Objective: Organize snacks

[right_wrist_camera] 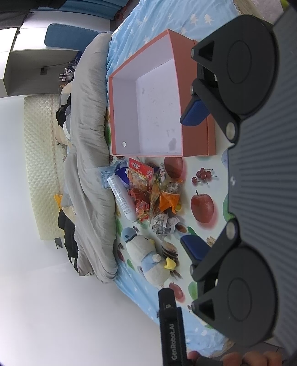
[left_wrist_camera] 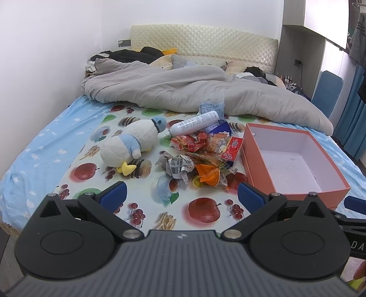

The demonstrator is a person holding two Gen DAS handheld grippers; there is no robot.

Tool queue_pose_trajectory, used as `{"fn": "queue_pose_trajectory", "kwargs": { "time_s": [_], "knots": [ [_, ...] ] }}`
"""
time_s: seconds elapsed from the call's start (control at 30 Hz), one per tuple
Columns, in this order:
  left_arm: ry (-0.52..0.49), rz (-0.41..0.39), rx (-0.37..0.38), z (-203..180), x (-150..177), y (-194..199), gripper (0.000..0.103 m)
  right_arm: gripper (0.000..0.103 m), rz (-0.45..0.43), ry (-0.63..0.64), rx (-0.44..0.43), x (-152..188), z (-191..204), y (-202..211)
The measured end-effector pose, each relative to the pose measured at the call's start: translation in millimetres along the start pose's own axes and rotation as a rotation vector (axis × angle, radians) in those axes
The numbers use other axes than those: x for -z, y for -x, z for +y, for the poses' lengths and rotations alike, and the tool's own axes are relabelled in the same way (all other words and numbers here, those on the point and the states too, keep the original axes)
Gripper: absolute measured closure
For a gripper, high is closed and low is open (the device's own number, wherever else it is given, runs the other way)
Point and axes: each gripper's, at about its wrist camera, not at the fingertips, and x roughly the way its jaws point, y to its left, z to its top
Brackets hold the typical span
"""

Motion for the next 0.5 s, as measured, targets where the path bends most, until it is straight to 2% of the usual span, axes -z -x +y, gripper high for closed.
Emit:
{"fn": "queue_pose_trajectory", "kwargs": {
  "time_s": [0.5],
  "knots": [
    [0.000,0.004,0.004,-0.5,3.3,-1.1,0.000,0.000,0.008,0.006,-0.013,3.6,1.8,-2.4]
  ]
}}
